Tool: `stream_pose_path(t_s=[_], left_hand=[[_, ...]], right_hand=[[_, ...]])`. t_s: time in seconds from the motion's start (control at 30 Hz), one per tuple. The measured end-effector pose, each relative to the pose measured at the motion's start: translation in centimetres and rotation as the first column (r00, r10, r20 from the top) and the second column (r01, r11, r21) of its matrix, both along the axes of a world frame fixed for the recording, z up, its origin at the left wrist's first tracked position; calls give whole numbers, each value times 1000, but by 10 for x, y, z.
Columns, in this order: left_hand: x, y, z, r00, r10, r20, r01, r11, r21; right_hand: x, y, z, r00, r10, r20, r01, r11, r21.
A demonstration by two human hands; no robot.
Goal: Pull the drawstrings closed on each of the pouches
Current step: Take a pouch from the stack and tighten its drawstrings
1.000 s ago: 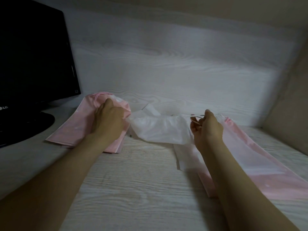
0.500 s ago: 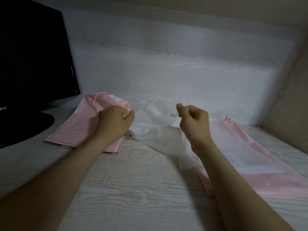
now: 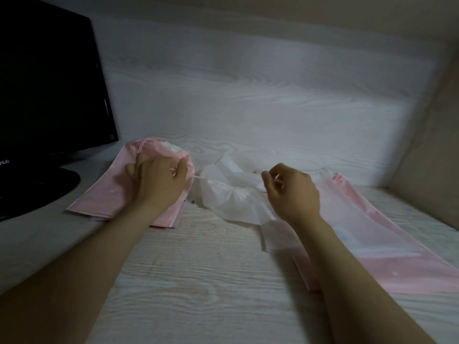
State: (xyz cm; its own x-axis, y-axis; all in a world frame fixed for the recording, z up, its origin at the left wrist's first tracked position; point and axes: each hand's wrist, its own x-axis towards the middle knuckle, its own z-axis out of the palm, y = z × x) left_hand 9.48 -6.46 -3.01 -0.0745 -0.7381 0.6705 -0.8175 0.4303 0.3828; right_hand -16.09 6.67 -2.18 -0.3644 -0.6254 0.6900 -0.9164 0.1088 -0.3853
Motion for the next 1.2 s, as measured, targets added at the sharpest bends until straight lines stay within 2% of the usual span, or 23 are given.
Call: stream_pose_path(t_s=[0.07,0.13,0.23,0.3,0.33,0.4,0.5,0.57,0.67,0.87,0.93,1.03,1.07,1.13,1.2], left_hand=[[4,1,2,998,14,-59,-9,996,87],[3,2,3,998,1,-70,7,993,118],[-8,4,2,990,-67,-121,79,993,93],[-16,9,1,982,-126,-139,134,990,44],[-18,10,0,981,-159,-114,162,987,20],[-15,9,0,988,-149,39,152,986,-64],[-5,5,3,969,-9,246,55,981,-183],[-9,8,6,954,42,296,30,971,-237],[-13,11,3,973,15,230,56,953,-297],[2,14,4,968,-198,154,232,942,-244],[3,12,5,959,-212,189,257,933,-254],[-2,12,2,960,-129,249,192,949,-249],[-4,12,0,960,-88,265,157,954,-254],[-6,13,-1,957,-31,288,111,958,-265],[-6,16,4,963,-16,270,88,962,-258]], right_hand=[[3,-3,0,999,7,-52,-1,994,106],[9,-8,-1,995,89,-43,-82,987,137],[19,-11,-5,963,268,-7,-266,958,104],[25,-10,-7,951,303,60,-309,945,111],[26,-10,-8,945,310,101,-320,941,109],[27,-10,-5,940,310,146,-327,938,115],[18,-10,3,971,217,101,-230,962,144],[11,-7,5,988,123,92,-135,981,136],[2,-3,2,993,57,103,-65,994,83],[-11,-8,-3,963,97,250,-110,993,36],[-6,-11,-5,981,-9,192,-6,997,78],[1,-2,0,965,-256,-61,260,962,85],[0,1,3,953,-290,-88,297,952,70],[2,7,11,963,-266,29,263,962,77],[6,5,12,967,-175,188,148,978,149]])
